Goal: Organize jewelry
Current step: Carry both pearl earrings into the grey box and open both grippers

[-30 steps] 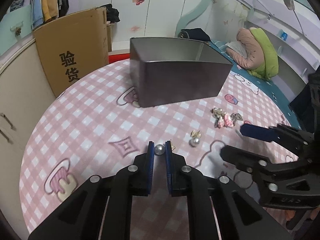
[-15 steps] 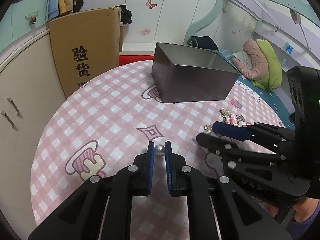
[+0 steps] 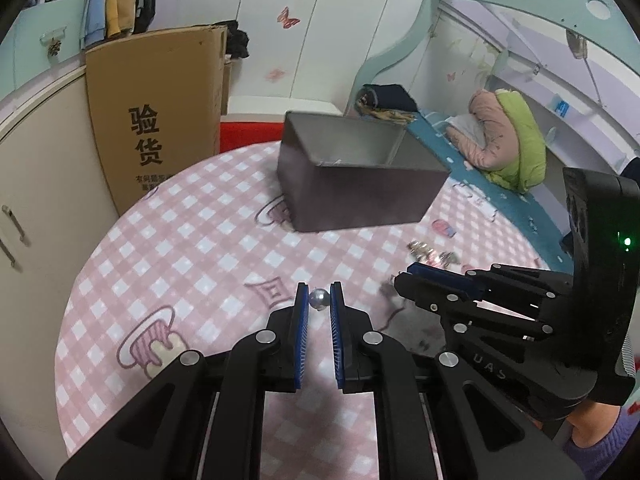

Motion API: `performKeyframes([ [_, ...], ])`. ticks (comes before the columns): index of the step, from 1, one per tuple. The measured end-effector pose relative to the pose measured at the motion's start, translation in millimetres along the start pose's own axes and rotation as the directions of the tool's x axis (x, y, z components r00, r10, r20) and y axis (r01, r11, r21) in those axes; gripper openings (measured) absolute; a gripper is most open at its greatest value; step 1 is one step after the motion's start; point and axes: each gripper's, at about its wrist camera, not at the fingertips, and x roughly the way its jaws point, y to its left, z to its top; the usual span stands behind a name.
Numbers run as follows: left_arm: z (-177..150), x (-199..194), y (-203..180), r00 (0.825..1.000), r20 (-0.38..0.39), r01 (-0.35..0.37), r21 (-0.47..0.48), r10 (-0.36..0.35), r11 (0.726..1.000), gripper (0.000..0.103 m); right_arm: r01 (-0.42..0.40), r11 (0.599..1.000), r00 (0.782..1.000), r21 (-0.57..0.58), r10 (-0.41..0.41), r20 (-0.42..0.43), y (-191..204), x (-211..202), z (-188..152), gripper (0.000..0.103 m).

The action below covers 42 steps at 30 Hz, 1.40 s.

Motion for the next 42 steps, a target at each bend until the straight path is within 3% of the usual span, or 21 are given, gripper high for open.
performKeyframes([
  [8,40.5,-12.6,-17.1,0.993,0.066,0.097,0.015,-0.098,0.995,0.009,-0.020,0.999,0.993,0.040,0.015,0.118,-27.7,-46.0,34.0,0.012],
  [15,89.6,-12.9,-34.8,0.989,0.126,0.069,0.064,-0.077,0.996,0.009,-0.041,0.997,0.984,0.071,0.028,0.174,-52.7,-55.5,77.3,0.012],
  [20,114.5,10.3,-35.7,0.994,0.105,0.033,0.067,-0.040,0.997,0.009,-0.058,0.995,0.986,0.085,0.044,0.159,-58.6,-39.4,97.0,0.012],
  [29,112.2,58.1,-29.7,1.000,0.011,0.003,0.050,-0.004,0.999,0.009,-0.061,0.993,0.994,0.099,0.052,0.093,-62.7,-2.0,99.7,0.012],
  [42,109.1,66.8,-29.2,1.000,-0.005,-0.008,0.054,0.008,0.999,0.010,-0.076,0.989,0.996,0.127,0.069,0.064,-71.3,16.1,93.3,0.012],
])
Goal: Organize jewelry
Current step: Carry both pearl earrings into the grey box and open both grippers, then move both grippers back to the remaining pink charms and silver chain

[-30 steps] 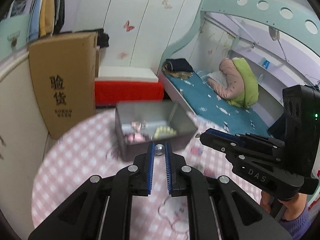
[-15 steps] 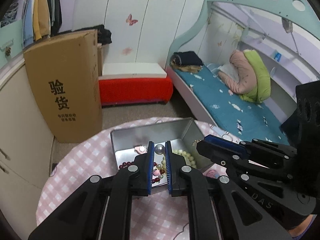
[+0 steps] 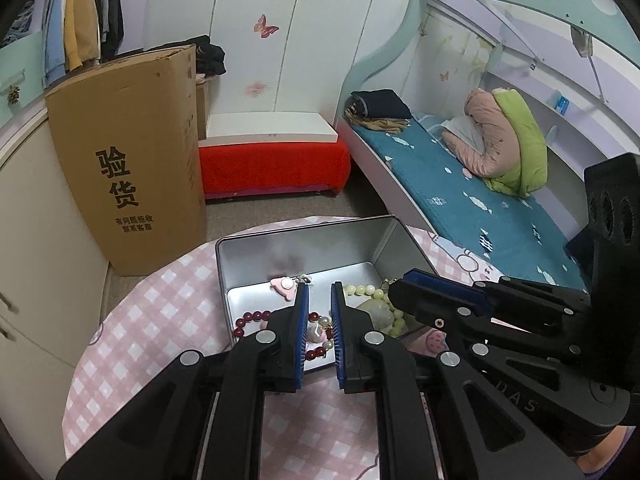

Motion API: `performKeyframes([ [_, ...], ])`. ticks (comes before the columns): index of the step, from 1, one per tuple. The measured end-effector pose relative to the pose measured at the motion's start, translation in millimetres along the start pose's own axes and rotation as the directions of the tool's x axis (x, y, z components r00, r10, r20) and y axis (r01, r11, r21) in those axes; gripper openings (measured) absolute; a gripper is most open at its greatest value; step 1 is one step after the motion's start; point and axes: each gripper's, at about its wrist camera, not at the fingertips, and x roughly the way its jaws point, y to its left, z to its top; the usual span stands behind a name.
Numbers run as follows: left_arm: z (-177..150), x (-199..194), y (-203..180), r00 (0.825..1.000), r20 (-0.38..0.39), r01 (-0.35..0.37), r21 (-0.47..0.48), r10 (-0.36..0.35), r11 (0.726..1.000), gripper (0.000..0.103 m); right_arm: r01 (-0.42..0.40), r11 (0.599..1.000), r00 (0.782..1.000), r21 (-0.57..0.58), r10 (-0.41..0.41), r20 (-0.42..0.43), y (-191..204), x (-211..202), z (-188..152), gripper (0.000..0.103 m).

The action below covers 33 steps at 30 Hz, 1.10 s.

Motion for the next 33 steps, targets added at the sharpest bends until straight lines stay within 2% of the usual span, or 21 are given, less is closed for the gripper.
performKeyframes([
  [4,-1.5,-4.3,1.0,1.000,0.012,-0.006,-0.010,0.006,1.000,0.013,-0.005,1.000,1.000,0.011,0.005,0.004,-2.0,-0.7,-0.4,0.012],
  [5,-1.5,-5.8,1.4,1.000,0.017,-0.007,-0.014,0.007,1.000,0.023,-0.008,1.000,1.000,0.016,0.008,0.005,-2.8,-1.0,0.0,0.012],
  [7,-1.8,-10.6,2.9,0.999,0.035,-0.013,-0.026,0.014,1.000,0.035,-0.013,1.000,1.000,0.024,0.013,0.011,-3.8,-2.6,0.5,0.014],
  [15,-0.1,-32.2,3.5,0.997,0.078,0.001,-0.048,0.003,0.999,0.035,-0.003,0.999,0.998,0.039,0.001,0.055,-7.9,-22.8,0.7,0.014],
  [17,-0.5,-40.4,0.9,0.995,0.098,0.001,-0.052,0.004,0.999,0.053,0.002,0.999,0.998,0.037,-0.005,0.068,-7.6,-30.4,0.6,0.015],
  [18,-1.3,-44.2,0.4,0.994,0.110,0.002,-0.054,0.004,0.999,0.054,0.008,0.999,0.997,0.036,-0.011,0.077,-7.6,-36.3,-0.2,0.016],
  [19,-2.3,-47.5,-1.0,0.993,0.117,0.005,-0.053,0.001,0.999,0.054,0.018,0.999,0.996,0.032,-0.021,0.085,-7.6,-41.4,-0.8,0.024],
  [20,-3.9,-50.5,-3.0,0.993,0.119,0.010,-0.050,-0.004,0.999,0.054,0.027,0.999,0.995,0.029,-0.030,0.091,-7.6,-45.8,-1.6,0.037],
  [21,-6.3,-54.5,-5.5,0.992,0.126,0.016,-0.047,-0.010,0.999,0.054,0.042,0.999,0.994,0.026,-0.044,0.103,-7.6,-52.9,-3.5,0.041],
  [27,-27.2,-67.8,-21.3,0.990,0.140,0.036,-0.035,-0.031,0.999,0.054,0.087,0.996,0.989,0.009,-0.088,0.120,-14.0,-80.4,-23.0,0.047],
  [33,-54.7,-59.1,-42.1,0.995,0.098,0.022,0.002,-0.022,1.000,0.054,0.115,0.993,0.989,0.041,-0.118,0.088,-34.3,-88.2,-53.8,0.055],
])
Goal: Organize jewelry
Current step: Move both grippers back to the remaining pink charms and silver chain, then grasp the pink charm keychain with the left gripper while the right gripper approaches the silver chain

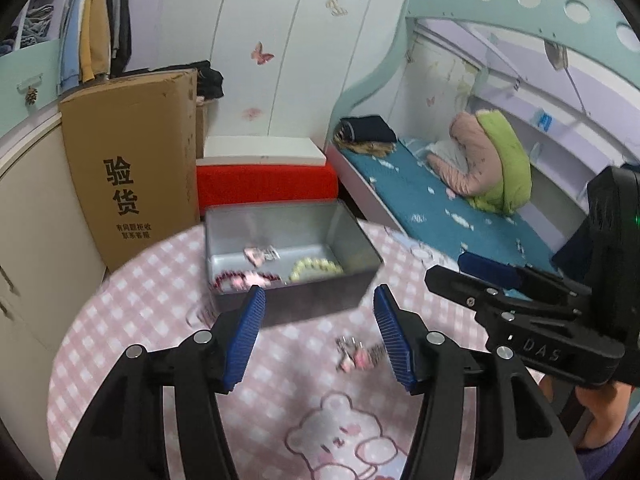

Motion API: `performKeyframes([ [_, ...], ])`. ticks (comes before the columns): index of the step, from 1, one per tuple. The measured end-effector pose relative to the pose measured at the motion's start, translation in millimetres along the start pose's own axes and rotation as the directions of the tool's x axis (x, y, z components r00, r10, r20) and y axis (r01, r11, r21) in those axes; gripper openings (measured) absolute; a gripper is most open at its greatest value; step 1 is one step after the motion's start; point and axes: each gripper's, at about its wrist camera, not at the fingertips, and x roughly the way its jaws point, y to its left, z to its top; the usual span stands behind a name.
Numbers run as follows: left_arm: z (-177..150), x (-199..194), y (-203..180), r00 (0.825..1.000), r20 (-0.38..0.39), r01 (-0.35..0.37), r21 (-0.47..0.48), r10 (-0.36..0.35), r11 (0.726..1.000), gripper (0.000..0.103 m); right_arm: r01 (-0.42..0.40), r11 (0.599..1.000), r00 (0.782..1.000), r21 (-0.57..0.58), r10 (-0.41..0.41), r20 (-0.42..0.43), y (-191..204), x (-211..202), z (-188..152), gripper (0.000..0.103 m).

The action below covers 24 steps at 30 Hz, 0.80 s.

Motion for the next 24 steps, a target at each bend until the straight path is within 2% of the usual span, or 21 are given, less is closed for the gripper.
performKeyframes([
  [10,-39.2,46.6,-22.7,0.991,-0.135,0.000,0.025,0.004,1.000,0.054,-0.001,0.996,0.996,0.085,0.008,-0.087,-36.5,13.9,-49.0,0.058],
  [12,-41.8,54.3,-26.2,0.989,-0.146,-0.020,0.042,0.026,0.999,0.054,-0.005,0.995,0.995,0.095,0.014,-0.097,-40.1,16.4,-52.7,0.058],
  [24,-40.8,84.5,-30.6,0.981,-0.188,-0.040,0.021,0.043,0.999,0.054,-0.044,0.990,0.991,0.133,0.060,-0.122,-51.6,26.2,-66.4,0.060],
])
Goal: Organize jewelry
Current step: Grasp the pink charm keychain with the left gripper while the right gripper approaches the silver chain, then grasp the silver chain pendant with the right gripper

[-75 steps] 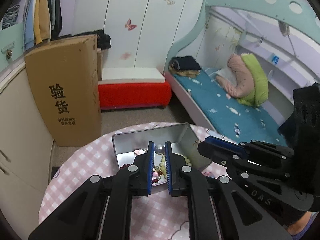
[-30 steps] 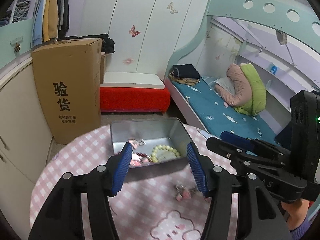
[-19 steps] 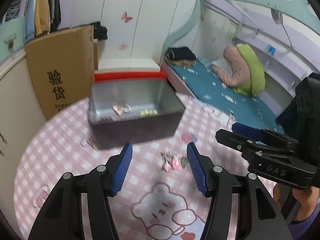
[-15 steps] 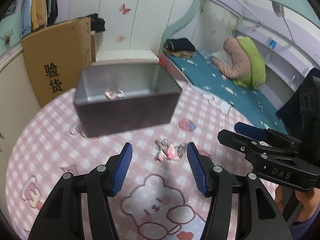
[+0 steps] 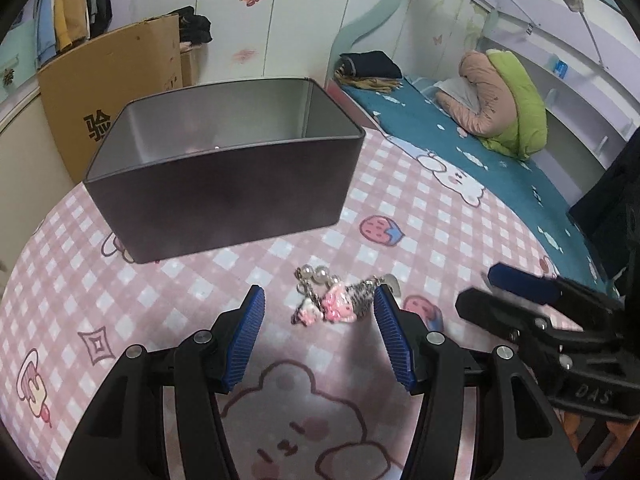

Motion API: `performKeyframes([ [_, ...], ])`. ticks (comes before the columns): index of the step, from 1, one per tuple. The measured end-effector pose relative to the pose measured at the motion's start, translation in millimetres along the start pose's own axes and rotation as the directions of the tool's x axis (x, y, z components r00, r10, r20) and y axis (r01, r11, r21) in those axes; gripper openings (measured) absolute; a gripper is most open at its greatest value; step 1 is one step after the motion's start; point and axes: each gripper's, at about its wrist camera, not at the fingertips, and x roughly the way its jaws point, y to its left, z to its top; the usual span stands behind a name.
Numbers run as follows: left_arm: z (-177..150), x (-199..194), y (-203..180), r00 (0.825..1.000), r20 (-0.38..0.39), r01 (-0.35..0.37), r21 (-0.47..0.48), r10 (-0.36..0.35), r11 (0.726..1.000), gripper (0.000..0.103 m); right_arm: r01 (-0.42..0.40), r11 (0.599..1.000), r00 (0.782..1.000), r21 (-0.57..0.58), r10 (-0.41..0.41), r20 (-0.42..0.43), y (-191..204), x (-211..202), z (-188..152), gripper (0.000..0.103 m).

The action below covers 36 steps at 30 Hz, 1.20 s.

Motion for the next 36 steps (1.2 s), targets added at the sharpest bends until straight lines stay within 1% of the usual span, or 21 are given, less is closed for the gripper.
performKeyframes([
  [3,1.8,0.9,1.9,1.000,0.005,-0.013,0.004,0.013,1.000,0.054,-0.005,1.000,1.000,0.000,0.005,-0.003,-0.5,1.6,-0.4,0.061],
  [4,1.2,0.3,2.1,1.000,0.004,-0.022,0.013,0.022,1.000,0.048,-0.004,1.000,1.000,-0.001,0.004,-0.002,0.0,1.8,-0.1,0.061],
  [5,0.5,0.0,2.5,0.999,0.004,-0.038,0.019,0.038,0.999,0.039,-0.004,1.000,1.000,-0.001,0.004,-0.002,0.3,2.0,0.2,0.061],
  [6,-0.2,-0.8,4.2,0.999,0.003,-0.052,0.031,0.052,0.998,0.035,-0.006,1.000,1.000,-0.001,0.006,-0.003,0.6,2.2,0.3,0.061],
  [9,-3.1,-6.1,13.2,0.999,-0.001,-0.037,0.033,0.037,0.999,0.026,-0.007,1.000,1.000,-0.003,0.007,-0.005,2.2,3.0,0.4,0.061],
  [11,-6.2,-9.5,17.9,0.999,-0.003,-0.032,0.036,0.032,0.999,0.024,-0.005,1.000,1.000,-0.005,0.005,-0.007,4.0,3.5,0.0,0.061],
  [15,-17.2,-20.1,27.7,1.000,0.001,-0.031,0.037,0.031,0.999,0.024,-0.006,1.000,1.000,-0.018,0.006,-0.011,11.0,4.6,0.0,0.061],
  [18,-24.1,-27.6,36.0,0.999,0.005,-0.044,0.028,0.044,0.999,0.024,-0.005,0.999,1.000,-0.036,0.004,-0.012,18.5,6.3,-0.1,0.061],
  [23,-32.7,-37.9,52.0,0.999,0.010,-0.046,-0.011,0.046,0.999,0.024,0.013,0.995,1.000,-0.102,-0.014,-0.010,38.6,15.1,4.4,0.061],
  [27,-34.3,-41.3,58.5,0.999,0.020,-0.050,-0.028,0.051,0.998,0.023,0.029,0.983,0.999,-0.180,-0.032,-0.014,61.2,29.7,10.2,0.061],
  [34,-30.4,-46.4,74.8,0.996,0.052,-0.073,-0.063,0.076,0.995,0.023,0.037,0.963,0.999,-0.266,-0.042,-0.015,91.1,49.3,18.0,0.060],
  [35,-29.6,-47.2,76.3,0.995,0.057,-0.077,-0.063,0.080,0.995,0.023,0.033,0.961,0.999,-0.276,-0.040,-0.020,94.6,52.2,19.0,0.060],
  [36,-28.4,-48.0,78.8,0.994,0.064,-0.079,-0.067,0.083,0.995,0.023,0.030,0.959,0.999,-0.281,-0.038,-0.022,96.7,53.2,19.7,0.057],
])
